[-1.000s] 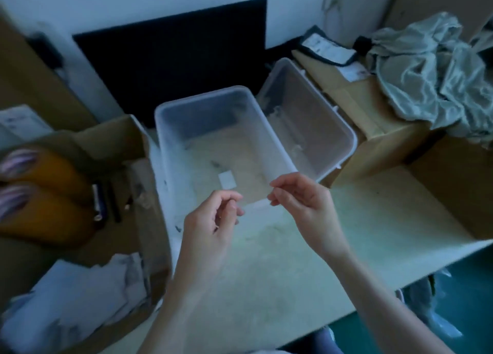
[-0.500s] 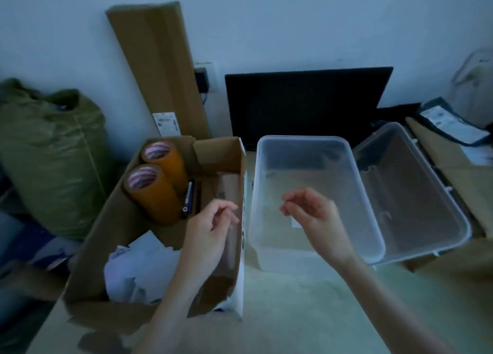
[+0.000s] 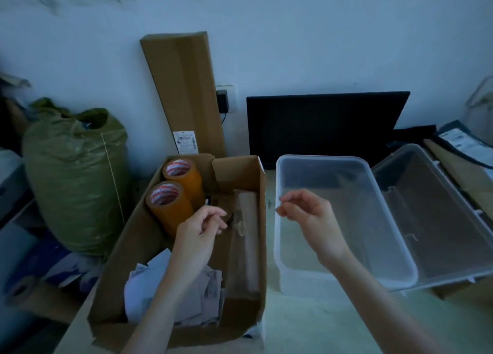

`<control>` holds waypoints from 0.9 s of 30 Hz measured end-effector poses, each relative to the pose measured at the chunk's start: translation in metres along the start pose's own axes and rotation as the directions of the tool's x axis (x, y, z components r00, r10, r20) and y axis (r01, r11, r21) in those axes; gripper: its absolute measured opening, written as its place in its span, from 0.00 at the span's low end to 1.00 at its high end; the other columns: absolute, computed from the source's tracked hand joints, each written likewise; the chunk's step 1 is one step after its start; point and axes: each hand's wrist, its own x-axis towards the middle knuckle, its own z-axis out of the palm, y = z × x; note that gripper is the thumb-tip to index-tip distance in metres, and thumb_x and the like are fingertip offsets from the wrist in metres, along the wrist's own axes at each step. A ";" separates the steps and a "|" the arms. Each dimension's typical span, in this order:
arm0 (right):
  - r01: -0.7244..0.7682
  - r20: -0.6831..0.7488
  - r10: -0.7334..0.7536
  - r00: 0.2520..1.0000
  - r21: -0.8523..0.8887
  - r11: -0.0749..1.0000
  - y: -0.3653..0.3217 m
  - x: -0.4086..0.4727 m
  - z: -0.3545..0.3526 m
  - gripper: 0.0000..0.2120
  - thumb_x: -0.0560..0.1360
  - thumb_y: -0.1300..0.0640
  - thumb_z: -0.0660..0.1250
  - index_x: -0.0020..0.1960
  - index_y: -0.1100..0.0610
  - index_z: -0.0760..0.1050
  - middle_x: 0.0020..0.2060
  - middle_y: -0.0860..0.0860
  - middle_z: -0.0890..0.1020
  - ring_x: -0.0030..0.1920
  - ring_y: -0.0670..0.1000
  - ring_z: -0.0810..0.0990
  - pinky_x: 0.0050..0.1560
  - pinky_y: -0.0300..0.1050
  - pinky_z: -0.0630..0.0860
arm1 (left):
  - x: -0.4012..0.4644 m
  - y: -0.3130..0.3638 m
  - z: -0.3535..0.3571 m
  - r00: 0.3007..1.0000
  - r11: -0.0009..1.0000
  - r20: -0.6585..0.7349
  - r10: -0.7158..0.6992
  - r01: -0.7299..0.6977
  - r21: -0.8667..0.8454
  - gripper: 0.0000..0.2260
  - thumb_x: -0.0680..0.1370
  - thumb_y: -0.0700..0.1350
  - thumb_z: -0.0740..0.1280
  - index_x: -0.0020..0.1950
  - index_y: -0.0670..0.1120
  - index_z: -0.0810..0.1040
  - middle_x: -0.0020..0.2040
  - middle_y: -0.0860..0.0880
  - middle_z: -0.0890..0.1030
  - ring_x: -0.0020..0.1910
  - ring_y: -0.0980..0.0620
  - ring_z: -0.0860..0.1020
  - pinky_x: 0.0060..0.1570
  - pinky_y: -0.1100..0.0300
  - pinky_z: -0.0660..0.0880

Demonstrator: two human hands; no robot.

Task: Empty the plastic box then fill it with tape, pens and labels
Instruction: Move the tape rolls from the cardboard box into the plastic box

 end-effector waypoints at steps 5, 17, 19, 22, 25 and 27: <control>-0.073 -0.031 0.076 0.997 0.087 0.994 0.005 0.010 0.037 0.09 0.75 0.69 0.64 0.43 0.57 0.78 0.36 0.54 0.82 0.37 0.46 0.80 0.41 0.35 0.76 | 0.032 -0.031 -0.032 1.000 0.992 0.011 0.022 -0.023 0.121 0.08 0.81 0.42 0.60 0.52 0.52 0.77 0.46 0.57 0.79 0.46 0.66 0.76 0.42 0.75 0.69; -0.198 0.033 0.195 0.980 0.110 0.974 0.013 0.046 0.077 0.06 0.77 0.66 0.62 0.48 0.59 0.78 0.40 0.55 0.82 0.45 0.54 0.81 0.56 0.53 0.76 | 0.120 -0.126 -0.064 0.992 0.727 -0.108 -0.070 0.125 0.676 0.24 0.77 0.52 0.65 0.71 0.48 0.63 0.68 0.47 0.71 0.68 0.46 0.68 0.69 0.42 0.59; -0.224 0.048 0.220 0.974 0.121 0.967 0.016 0.053 0.076 0.07 0.77 0.66 0.62 0.48 0.59 0.78 0.40 0.55 0.82 0.44 0.53 0.81 0.56 0.53 0.76 | 0.125 -0.133 -0.063 0.989 0.737 -0.064 -0.131 0.140 0.661 0.23 0.78 0.56 0.63 0.69 0.49 0.65 0.68 0.47 0.72 0.68 0.46 0.69 0.70 0.41 0.59; -0.270 0.064 0.263 0.963 0.148 0.952 0.023 0.057 0.075 0.06 0.77 0.66 0.62 0.49 0.60 0.77 0.41 0.54 0.82 0.44 0.52 0.81 0.56 0.53 0.75 | 0.125 -0.138 -0.062 0.980 0.699 0.054 -0.192 0.098 0.709 0.23 0.77 0.61 0.61 0.67 0.51 0.67 0.68 0.49 0.73 0.69 0.48 0.69 0.71 0.41 0.53; -0.325 0.080 0.315 0.946 0.195 0.926 0.029 0.058 0.077 0.06 0.77 0.67 0.62 0.49 0.60 0.76 0.40 0.54 0.83 0.43 0.52 0.82 0.55 0.52 0.75 | 0.120 -0.137 -0.061 0.971 0.584 0.164 -0.176 -0.031 0.811 0.17 0.78 0.55 0.62 0.66 0.52 0.69 0.67 0.51 0.73 0.69 0.49 0.67 0.71 0.41 0.51; -0.360 0.100 0.346 0.933 0.207 0.910 0.032 0.059 0.079 0.06 0.77 0.67 0.61 0.51 0.62 0.76 0.40 0.54 0.82 0.43 0.52 0.82 0.54 0.51 0.75 | 0.118 -0.135 -0.063 0.972 0.574 0.178 -0.154 -0.058 0.817 0.14 0.79 0.51 0.63 0.64 0.52 0.70 0.65 0.51 0.74 0.69 0.49 0.68 0.71 0.41 0.52</control>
